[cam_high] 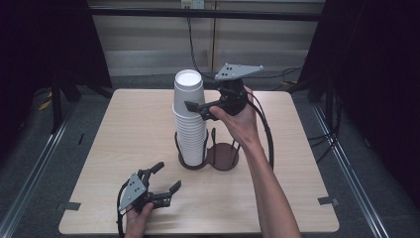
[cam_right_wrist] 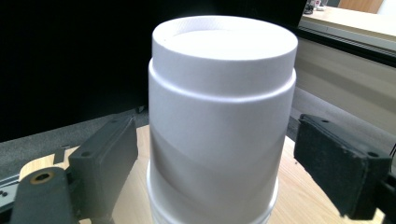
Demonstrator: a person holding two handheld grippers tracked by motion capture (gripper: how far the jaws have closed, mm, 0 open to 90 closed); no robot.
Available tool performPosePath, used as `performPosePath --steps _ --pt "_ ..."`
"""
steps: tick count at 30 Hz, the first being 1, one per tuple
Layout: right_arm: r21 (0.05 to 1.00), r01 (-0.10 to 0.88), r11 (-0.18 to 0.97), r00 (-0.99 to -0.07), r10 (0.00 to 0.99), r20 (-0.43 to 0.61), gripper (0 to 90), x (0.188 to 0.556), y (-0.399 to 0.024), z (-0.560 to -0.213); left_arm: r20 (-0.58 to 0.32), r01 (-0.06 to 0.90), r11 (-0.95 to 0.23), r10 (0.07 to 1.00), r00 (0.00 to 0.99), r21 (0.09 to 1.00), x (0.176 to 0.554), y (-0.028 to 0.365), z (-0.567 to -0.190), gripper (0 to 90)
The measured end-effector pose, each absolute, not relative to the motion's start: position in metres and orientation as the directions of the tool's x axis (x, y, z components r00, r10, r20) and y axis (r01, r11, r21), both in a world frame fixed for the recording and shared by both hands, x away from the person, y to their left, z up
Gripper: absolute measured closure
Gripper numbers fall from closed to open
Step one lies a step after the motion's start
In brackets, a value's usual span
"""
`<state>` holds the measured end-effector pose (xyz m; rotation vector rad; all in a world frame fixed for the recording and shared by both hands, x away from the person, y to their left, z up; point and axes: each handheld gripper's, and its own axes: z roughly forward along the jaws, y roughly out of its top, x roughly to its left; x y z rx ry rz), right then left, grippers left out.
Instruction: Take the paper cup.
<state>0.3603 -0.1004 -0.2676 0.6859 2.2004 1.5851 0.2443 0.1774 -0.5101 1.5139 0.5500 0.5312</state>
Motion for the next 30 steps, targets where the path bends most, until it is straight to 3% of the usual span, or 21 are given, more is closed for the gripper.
performPosePath --steps 30 --pt "0.941 0.194 0.278 -0.825 0.565 0.004 18.9 0.377 -0.077 -0.259 -0.007 0.015 -0.007 0.634 0.774 1.0 0.244 0.178 -0.51 15.7"
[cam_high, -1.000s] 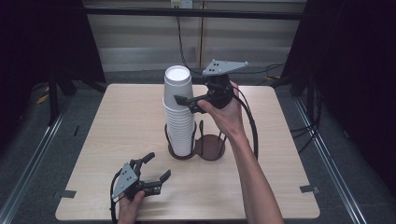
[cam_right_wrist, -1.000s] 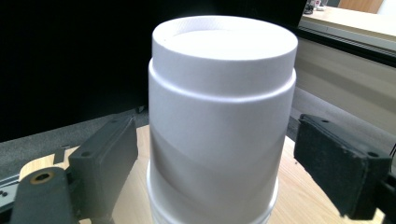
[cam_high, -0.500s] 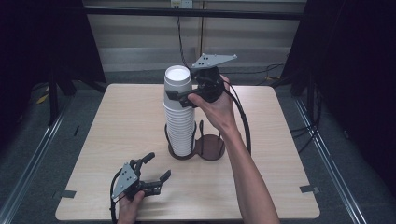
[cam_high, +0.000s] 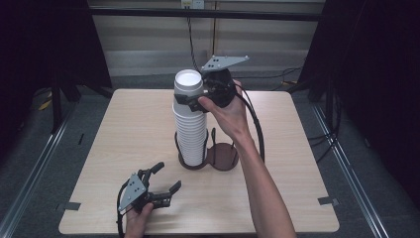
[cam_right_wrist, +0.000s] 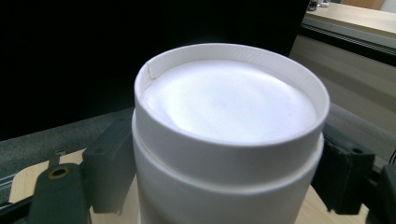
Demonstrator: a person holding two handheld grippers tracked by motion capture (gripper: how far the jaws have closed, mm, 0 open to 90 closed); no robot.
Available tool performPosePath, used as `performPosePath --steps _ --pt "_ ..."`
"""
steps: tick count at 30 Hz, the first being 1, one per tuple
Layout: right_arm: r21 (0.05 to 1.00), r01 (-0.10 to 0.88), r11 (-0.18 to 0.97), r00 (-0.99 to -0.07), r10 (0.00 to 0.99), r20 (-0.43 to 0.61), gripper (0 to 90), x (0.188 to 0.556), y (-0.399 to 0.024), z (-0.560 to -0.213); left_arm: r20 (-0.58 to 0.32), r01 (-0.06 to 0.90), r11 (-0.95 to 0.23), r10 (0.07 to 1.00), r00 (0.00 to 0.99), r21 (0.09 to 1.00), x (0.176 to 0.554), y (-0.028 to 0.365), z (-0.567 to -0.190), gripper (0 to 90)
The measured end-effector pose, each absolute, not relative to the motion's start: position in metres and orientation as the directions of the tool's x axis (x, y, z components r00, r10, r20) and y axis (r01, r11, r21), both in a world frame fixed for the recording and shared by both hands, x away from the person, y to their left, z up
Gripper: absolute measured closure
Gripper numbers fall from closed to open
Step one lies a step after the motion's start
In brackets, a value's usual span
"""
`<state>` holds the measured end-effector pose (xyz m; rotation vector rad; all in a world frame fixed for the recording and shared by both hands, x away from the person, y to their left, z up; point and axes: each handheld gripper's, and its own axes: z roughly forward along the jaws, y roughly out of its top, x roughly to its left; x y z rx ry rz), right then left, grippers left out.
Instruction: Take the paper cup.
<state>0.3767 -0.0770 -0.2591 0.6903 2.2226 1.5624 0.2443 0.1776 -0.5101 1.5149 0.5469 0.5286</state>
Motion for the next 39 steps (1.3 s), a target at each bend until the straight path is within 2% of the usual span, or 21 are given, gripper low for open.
performPosePath --steps 39 --pt "0.991 0.082 0.102 -0.816 0.578 0.008 20.4 0.364 -0.09 -0.234 -0.001 0.01 -0.012 0.631 0.776 1.0 0.244 0.178 -0.51 15.7"
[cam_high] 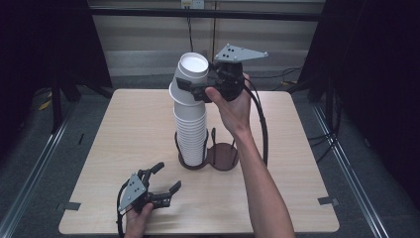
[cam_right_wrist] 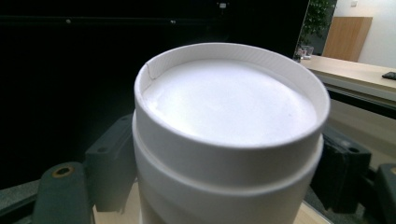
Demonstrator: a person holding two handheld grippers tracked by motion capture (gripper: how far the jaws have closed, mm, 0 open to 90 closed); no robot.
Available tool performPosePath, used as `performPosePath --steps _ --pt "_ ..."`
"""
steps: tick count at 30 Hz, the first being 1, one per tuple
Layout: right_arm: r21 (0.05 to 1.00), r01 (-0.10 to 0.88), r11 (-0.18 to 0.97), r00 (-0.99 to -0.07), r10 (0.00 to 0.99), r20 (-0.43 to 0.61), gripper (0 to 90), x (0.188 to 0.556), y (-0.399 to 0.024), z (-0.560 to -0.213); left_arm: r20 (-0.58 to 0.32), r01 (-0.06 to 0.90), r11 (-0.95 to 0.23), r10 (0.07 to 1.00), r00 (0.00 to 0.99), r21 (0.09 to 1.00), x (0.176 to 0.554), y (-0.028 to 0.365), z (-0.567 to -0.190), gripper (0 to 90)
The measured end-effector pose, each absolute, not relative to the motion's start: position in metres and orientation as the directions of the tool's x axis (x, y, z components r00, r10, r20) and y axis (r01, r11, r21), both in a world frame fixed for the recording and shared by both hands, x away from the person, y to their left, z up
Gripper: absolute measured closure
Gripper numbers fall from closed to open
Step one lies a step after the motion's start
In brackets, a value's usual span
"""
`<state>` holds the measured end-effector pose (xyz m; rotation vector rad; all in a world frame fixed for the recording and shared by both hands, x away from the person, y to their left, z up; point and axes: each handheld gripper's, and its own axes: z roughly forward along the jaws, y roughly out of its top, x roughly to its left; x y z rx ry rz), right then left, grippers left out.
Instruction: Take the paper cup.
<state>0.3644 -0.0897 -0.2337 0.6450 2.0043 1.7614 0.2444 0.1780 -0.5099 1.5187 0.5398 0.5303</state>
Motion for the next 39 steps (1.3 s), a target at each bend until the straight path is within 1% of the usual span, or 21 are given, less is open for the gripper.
performPosePath --steps 19,27,39 --pt "0.999 0.037 0.025 -0.819 0.574 0.015 20.7 0.353 -0.101 -0.22 -0.001 0.011 -0.012 0.632 0.775 1.0 0.244 0.178 -0.51 15.7" --pt "1.0 0.023 -0.012 -0.822 0.569 0.026 20.8 0.346 -0.112 -0.214 -0.002 0.012 -0.012 0.632 0.775 1.0 0.244 0.178 -0.51 15.7" --pt "0.999 0.029 -0.033 -0.819 0.572 0.042 20.8 0.339 -0.127 -0.215 -0.002 0.012 -0.011 0.632 0.775 1.0 0.244 0.178 -0.51 15.7"
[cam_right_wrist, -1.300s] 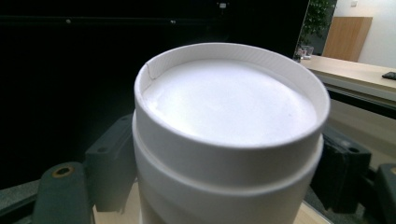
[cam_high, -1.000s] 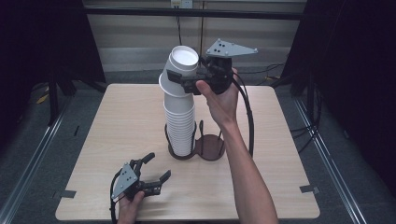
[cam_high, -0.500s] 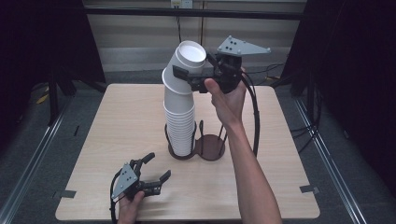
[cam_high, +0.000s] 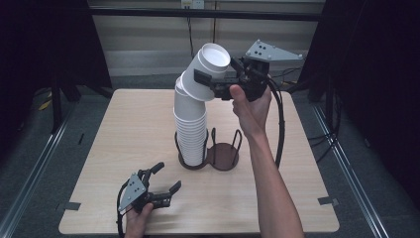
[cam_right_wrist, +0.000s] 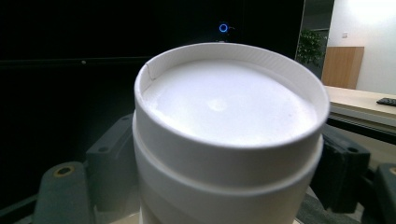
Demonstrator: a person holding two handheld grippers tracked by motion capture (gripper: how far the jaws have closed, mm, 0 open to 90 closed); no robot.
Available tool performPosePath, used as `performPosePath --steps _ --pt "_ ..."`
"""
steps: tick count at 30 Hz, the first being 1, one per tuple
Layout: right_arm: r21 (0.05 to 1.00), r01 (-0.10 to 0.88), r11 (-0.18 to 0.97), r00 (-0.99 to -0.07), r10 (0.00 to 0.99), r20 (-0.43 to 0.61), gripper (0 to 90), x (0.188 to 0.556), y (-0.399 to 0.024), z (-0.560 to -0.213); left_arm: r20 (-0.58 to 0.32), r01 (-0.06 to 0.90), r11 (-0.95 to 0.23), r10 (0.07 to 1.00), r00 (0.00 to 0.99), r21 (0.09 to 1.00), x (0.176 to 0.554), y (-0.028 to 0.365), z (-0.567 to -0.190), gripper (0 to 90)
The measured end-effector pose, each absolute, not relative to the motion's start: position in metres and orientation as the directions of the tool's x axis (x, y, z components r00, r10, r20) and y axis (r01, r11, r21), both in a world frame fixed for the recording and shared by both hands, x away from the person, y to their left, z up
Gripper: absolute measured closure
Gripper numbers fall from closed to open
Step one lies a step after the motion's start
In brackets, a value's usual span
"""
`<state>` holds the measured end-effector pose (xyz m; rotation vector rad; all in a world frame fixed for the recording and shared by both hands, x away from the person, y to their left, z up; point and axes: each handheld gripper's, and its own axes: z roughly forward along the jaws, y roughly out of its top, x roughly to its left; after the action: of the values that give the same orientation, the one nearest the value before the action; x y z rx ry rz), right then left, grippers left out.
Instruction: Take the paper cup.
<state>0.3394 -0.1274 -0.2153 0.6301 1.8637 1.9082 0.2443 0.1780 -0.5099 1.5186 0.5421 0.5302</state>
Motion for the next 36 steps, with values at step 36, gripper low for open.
performPosePath --steps 36 --pt "0.994 0.111 0.022 -0.791 0.608 0.075 21.1 0.315 -0.177 -0.257 -0.019 0.052 -0.034 0.633 0.774 0.998 0.251 0.175 -0.508 16.0"
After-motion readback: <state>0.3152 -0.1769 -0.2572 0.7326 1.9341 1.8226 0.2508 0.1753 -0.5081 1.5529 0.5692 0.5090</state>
